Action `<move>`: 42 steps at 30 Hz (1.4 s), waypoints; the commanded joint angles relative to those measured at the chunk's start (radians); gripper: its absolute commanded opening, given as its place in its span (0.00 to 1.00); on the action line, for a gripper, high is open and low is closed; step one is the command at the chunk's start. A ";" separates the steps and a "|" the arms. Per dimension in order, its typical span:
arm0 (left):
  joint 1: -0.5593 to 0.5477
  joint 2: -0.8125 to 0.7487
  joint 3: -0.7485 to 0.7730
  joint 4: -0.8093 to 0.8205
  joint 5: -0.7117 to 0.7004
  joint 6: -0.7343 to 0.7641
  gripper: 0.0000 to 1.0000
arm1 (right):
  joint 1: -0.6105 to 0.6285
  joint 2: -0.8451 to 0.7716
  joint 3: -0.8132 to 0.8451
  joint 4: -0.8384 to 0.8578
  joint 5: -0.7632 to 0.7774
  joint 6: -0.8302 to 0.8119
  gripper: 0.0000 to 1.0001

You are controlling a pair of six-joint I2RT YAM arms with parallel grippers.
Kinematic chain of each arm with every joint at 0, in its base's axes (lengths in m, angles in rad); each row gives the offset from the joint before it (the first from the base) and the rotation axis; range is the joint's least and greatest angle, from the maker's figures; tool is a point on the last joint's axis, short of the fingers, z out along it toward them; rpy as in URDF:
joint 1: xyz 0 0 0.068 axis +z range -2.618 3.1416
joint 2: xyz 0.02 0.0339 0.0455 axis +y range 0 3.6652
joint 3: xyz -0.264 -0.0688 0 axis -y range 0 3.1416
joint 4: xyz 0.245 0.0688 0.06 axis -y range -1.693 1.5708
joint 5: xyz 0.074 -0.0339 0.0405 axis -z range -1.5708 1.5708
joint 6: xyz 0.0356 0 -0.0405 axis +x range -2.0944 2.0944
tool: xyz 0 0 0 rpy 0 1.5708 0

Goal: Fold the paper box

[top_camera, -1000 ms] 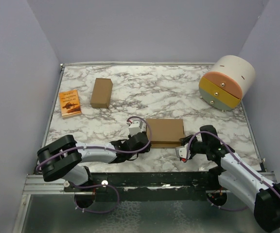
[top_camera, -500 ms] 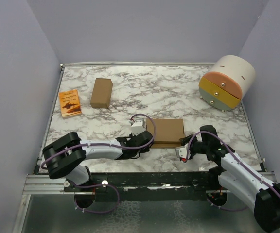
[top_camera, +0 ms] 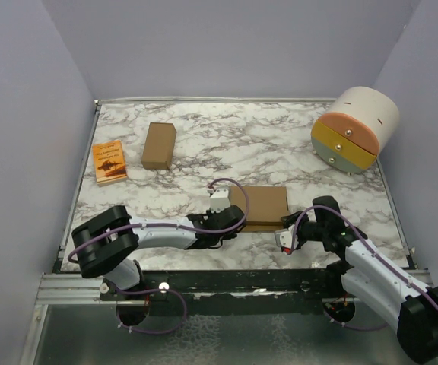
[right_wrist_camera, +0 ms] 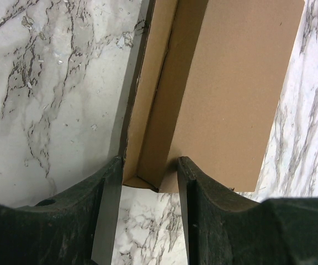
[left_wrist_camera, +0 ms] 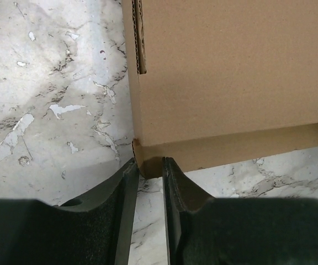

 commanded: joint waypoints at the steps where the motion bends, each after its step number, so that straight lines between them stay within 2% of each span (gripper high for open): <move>1: -0.009 0.024 0.031 -0.033 -0.038 0.012 0.26 | 0.001 0.001 -0.002 -0.066 0.010 0.008 0.43; 12: -0.028 0.070 0.086 -0.097 -0.056 0.027 0.23 | 0.001 0.006 -0.005 -0.065 0.018 0.007 0.43; 29: -0.034 0.098 0.119 -0.124 -0.055 0.054 0.22 | 0.001 0.012 -0.004 -0.065 0.016 0.005 0.43; 33: -0.035 0.099 0.119 -0.122 -0.053 0.059 0.19 | 0.001 0.013 -0.004 -0.068 0.018 0.005 0.43; 39: -0.035 0.107 0.132 -0.135 -0.054 0.063 0.21 | 0.001 0.013 -0.004 -0.068 0.015 0.006 0.43; 42: -0.035 0.105 0.144 -0.171 -0.073 0.059 0.28 | 0.001 0.011 -0.003 -0.072 0.015 0.006 0.43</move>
